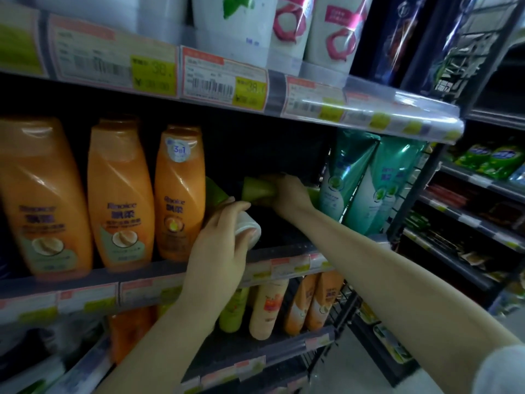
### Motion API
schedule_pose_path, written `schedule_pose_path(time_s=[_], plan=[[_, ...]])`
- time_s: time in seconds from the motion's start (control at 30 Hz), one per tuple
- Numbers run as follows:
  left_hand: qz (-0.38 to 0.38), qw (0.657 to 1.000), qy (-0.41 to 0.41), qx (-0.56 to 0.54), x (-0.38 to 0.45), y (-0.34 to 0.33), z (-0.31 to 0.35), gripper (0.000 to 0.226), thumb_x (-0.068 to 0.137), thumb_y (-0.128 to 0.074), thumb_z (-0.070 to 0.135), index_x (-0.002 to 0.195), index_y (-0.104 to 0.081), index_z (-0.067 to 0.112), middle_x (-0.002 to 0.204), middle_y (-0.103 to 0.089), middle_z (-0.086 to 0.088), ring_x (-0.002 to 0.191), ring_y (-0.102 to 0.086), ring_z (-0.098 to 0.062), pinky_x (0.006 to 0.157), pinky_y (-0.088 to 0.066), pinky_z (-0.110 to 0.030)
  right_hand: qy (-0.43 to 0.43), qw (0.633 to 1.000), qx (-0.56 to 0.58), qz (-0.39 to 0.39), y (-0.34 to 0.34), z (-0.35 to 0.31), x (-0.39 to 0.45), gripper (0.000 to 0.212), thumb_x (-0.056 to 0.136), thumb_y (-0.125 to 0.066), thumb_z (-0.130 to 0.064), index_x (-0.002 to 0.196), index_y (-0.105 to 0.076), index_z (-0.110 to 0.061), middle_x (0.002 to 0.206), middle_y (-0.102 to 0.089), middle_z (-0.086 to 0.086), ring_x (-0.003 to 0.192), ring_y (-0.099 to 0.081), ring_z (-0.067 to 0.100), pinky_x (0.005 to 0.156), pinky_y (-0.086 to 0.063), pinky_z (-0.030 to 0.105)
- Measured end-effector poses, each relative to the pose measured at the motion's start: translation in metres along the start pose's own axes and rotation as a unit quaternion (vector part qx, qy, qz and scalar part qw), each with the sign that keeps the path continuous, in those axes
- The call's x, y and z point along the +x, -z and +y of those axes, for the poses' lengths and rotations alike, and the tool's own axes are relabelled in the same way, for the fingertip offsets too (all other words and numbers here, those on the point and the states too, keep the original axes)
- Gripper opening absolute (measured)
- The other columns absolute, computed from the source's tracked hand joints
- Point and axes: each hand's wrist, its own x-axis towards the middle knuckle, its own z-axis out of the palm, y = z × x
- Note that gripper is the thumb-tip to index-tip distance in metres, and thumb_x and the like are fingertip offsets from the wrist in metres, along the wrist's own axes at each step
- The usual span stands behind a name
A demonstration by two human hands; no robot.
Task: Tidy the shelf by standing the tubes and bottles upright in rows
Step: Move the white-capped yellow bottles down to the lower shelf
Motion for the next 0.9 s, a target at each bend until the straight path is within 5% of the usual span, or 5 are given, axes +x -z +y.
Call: schedule_pose_path(time_s=[0.5, 0.63, 0.8, 0.9], plan=[[-0.01, 0.995, 0.009, 0.1, -0.004, 0.008, 0.016, 0.044, 0.094, -0.051, 0.022, 0.137, -0.043, 0.015, 0.14, -0.045, -0.006, 0.125, -0.046, -0.021, 0.094, -0.035, -0.02, 0.149, 0.985, 0.085, -0.012, 0.014, 0.015, -0.038, 0.067, 0.068, -0.082, -0.032, 0.129, -0.056, -0.022, 0.128, -0.06, 0.003, 0.115, -0.056, 0.018, 0.087, -0.034, 0.015], [-0.057, 0.981, -0.012, 0.187, -0.007, 0.008, 0.02, 0.053, 0.088, -0.06, 0.024, 0.137, -0.042, 0.014, 0.144, -0.035, -0.001, 0.124, -0.044, -0.021, 0.1, -0.037, -0.027, 0.197, 0.976, 0.092, -0.013, 0.015, 0.018, -0.041, 0.064, 0.067, -0.083, -0.028, 0.125, -0.058, -0.016, 0.123, -0.062, 0.007, 0.112, -0.057, 0.02, 0.087, -0.035, 0.016], [-0.03, 0.979, 0.018, 0.199, -0.005, 0.01, 0.022, 0.044, 0.086, -0.062, 0.012, 0.126, -0.045, 0.009, 0.138, -0.037, -0.004, 0.109, -0.054, -0.022, 0.087, -0.044, -0.026, 0.239, 0.968, 0.06, -0.041, 0.019, 0.024, -0.037, 0.068, 0.065, -0.084, -0.031, 0.125, -0.056, -0.014, 0.12, -0.059, 0.009, 0.109, -0.056, 0.023, 0.088, -0.037, 0.021], [-0.03, 0.974, 0.029, 0.221, -0.007, 0.009, 0.023, 0.05, 0.092, -0.055, 0.023, 0.135, -0.035, 0.008, 0.141, -0.038, -0.009, 0.115, -0.052, -0.023, 0.087, -0.044, -0.026, 0.286, 0.954, 0.062, -0.064, 0.025, 0.028, -0.041, 0.07, 0.069, -0.082, -0.027, 0.131, -0.053, -0.013, 0.128, -0.054, 0.009, 0.117, -0.049, 0.02, 0.097, -0.033, 0.022]])
